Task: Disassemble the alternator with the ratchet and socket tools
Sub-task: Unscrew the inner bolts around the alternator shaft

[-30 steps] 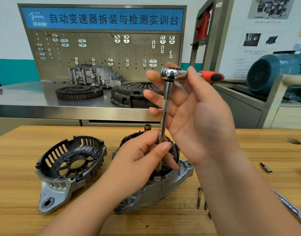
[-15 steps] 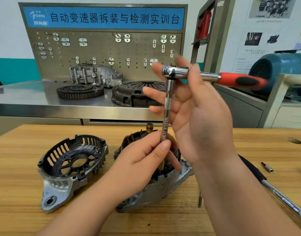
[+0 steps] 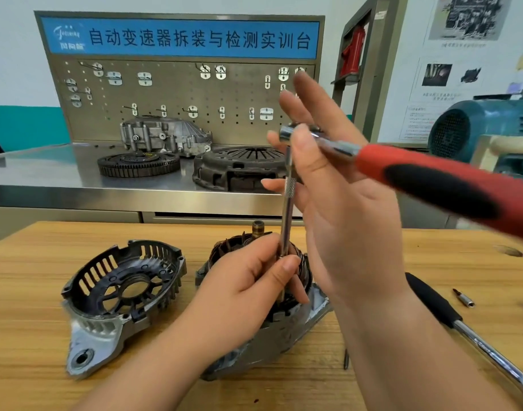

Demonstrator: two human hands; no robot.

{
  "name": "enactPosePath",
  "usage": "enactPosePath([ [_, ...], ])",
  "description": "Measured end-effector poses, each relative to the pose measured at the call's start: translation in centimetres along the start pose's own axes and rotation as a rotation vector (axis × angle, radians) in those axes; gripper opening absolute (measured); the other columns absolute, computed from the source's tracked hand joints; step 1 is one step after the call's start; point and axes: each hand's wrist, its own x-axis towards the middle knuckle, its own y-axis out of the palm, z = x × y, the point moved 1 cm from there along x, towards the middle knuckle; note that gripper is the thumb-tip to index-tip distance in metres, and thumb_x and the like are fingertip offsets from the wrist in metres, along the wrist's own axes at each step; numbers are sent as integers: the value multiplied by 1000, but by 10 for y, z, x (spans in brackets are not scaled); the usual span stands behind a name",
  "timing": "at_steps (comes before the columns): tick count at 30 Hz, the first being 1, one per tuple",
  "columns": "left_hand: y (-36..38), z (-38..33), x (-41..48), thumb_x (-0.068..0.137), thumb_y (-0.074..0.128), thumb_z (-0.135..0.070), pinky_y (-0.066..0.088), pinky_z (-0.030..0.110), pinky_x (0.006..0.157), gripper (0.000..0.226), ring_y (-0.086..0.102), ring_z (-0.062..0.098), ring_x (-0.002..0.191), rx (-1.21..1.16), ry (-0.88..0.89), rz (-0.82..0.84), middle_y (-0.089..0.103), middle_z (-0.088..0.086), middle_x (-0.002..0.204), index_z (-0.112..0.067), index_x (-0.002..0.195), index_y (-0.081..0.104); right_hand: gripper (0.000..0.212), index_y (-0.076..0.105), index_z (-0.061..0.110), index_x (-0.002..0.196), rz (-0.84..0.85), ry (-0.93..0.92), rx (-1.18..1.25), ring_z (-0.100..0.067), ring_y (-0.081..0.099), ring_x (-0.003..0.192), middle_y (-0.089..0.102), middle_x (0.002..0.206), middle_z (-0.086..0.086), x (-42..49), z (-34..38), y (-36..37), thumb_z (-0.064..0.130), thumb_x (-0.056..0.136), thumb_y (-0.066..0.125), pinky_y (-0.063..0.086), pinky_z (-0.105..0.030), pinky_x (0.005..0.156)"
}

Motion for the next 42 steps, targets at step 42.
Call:
enactPosePath([
  [42,-3,-3,-2,89,42,-49,49,53,74,43,63,34,76,-143,-18,-3,71,1,78,-11,89,63,45,57,28,121,27,231,212,-19,72,77,71,115,2,0,-7,-1,52,88,38,54,-26,62],
])
